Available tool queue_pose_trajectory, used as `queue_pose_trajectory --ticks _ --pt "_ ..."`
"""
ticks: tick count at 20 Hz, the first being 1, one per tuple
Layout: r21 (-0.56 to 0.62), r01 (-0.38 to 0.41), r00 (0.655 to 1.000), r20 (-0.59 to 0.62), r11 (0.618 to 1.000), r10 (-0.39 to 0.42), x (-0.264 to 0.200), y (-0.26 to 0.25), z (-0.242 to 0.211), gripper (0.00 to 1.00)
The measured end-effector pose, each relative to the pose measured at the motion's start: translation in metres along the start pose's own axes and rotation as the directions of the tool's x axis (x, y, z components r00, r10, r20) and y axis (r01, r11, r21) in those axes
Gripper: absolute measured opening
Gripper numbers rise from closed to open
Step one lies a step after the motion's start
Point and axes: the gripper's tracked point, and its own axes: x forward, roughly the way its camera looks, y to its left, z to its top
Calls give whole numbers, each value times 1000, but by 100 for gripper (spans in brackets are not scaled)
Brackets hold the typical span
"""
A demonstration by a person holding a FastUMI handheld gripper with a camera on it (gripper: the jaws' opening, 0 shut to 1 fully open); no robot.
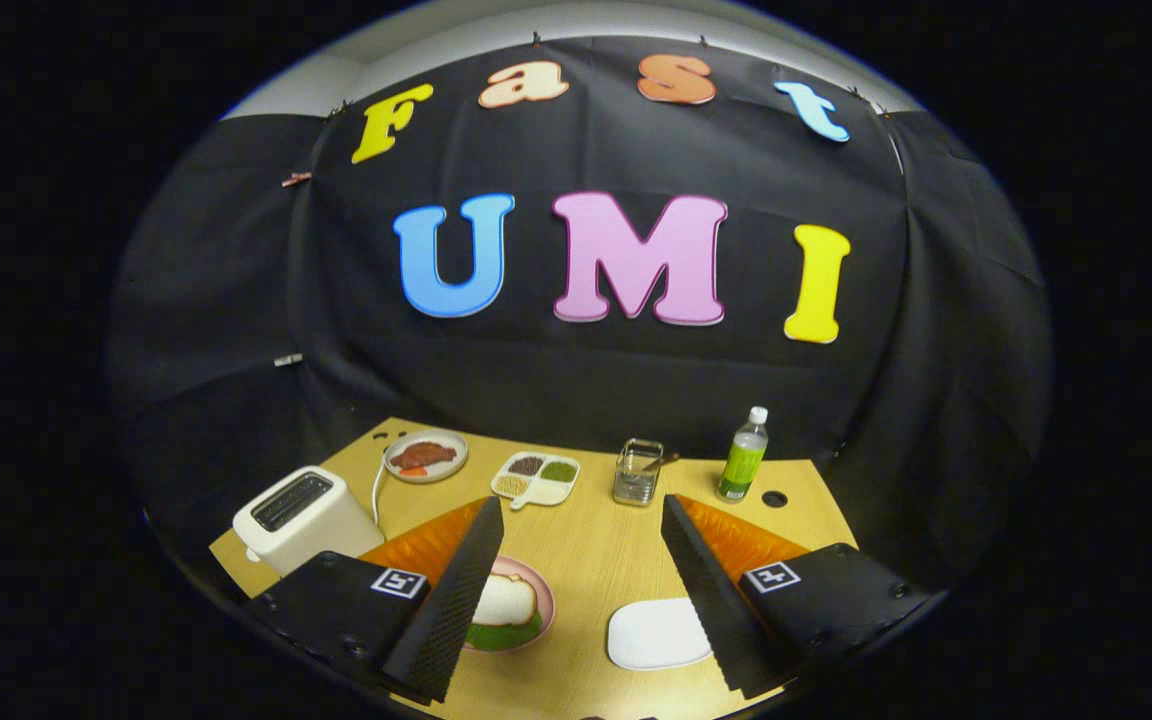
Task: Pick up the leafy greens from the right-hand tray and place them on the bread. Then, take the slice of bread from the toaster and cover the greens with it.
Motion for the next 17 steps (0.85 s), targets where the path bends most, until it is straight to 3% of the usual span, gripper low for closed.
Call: queue_pose_trajectory --ticks 4,9,17 --pt "-18 66 989 132 998 -63 -36 -6 35 99" --pt "-1 122 979 162 992 -121 -65 11 37 99" --pt "9 103 985 138 995 -103 -65 35 37 96"
